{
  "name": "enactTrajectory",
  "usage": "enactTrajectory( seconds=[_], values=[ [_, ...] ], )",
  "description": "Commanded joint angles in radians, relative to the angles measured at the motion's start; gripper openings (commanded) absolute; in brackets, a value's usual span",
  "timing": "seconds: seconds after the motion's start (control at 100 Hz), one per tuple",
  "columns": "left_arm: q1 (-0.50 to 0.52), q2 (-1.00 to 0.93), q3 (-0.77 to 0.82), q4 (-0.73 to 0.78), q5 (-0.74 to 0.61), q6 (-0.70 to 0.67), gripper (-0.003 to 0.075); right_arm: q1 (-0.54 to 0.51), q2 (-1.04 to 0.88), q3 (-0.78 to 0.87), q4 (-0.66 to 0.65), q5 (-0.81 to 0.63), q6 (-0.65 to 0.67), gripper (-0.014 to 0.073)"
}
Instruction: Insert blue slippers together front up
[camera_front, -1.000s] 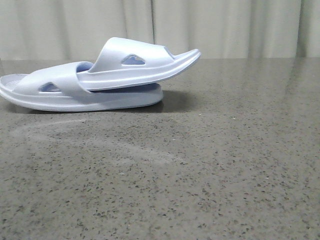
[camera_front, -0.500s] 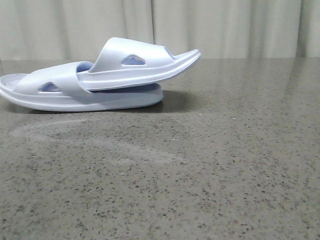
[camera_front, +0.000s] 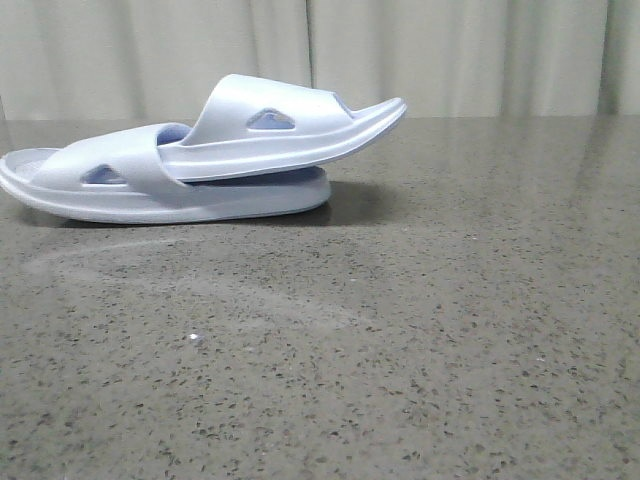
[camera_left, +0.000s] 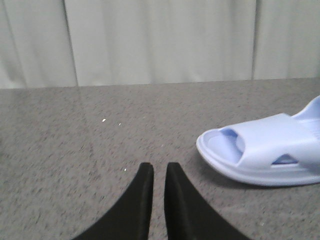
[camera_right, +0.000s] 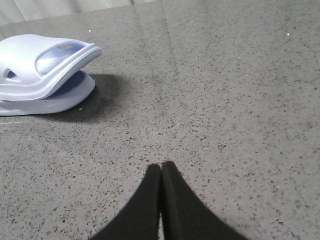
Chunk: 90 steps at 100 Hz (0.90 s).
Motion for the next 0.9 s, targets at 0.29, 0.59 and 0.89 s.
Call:
enactTrajectory(
  seconds=[0.29, 0.59, 0.89],
  values=[
    [0.102, -0.225, 0.123, 0.128, 0.099, -0.162, 0.0015, 0.002, -0.002, -0.027, 0.010, -0.007, -0.011, -0.0079],
    [0.102, -0.225, 0.121, 0.097, 0.109, -0.165, 0.0015, 0.002, -0.002, -0.027, 0.010, -0.007, -0.011, -0.0079],
    [0.102, -0.225, 0.121, 0.097, 0.109, -0.165, 0.0015, 0.002, -0.002, -0.027, 0.012, -0.007, -0.011, -0.0079]
  ],
)
